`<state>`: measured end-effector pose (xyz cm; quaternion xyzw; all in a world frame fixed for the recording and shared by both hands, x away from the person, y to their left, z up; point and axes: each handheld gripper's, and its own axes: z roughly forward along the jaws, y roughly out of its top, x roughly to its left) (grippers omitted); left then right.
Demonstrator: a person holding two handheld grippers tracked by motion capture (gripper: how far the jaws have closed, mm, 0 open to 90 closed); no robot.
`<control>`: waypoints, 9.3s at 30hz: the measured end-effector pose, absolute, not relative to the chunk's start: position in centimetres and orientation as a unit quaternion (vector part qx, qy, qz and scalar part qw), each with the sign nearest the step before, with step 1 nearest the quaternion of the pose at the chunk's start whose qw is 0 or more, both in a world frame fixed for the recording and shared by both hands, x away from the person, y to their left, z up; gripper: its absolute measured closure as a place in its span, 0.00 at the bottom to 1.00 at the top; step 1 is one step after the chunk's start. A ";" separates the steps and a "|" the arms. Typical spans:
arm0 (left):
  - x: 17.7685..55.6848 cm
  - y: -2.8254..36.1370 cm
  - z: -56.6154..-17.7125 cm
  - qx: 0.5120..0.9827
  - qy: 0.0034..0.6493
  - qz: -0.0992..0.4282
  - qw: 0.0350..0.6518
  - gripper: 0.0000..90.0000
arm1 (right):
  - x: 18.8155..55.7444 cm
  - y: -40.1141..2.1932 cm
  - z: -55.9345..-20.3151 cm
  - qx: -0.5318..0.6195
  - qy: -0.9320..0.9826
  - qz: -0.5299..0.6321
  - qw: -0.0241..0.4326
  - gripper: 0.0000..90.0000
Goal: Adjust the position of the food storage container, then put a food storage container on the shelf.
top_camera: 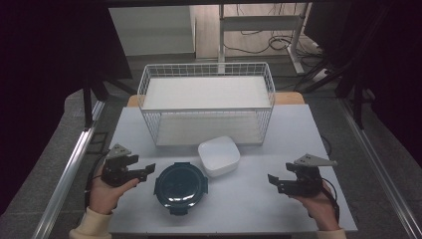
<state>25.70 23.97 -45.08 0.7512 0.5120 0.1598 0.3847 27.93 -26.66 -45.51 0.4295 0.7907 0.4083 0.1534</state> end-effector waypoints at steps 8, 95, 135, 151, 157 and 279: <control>25.5 23.7 -45.6 0.754 0.516 0.159 0.375 0.32 | 28.2 -26.7 -45.6 0.425 0.797 0.402 0.149 0.21; 29.2 24.2 -48.1 0.803 0.490 0.066 0.332 0.89 | 28.2 -26.5 -46.2 0.438 0.808 0.364 0.152 0.27; 30.0 20.8 -48.4 0.855 0.400 0.068 0.324 1.00 | 28.3 -26.7 -46.5 0.444 0.808 0.356 0.154 0.27; 29.7 20.1 -48.5 0.861 0.379 0.061 0.334 1.00 | 28.4 -26.7 -46.5 0.445 0.808 0.355 0.153 0.27; 29.2 19.8 -48.5 0.862 0.373 0.057 0.338 1.00 | 28.3 -26.9 -46.5 0.447 0.806 0.356 0.153 0.27; 22.4 20.2 -49.4 0.710 0.551 -0.076 0.431 0.14 | 25.3 -15.0 -48.7 0.447 0.781 0.428 -0.077 0.10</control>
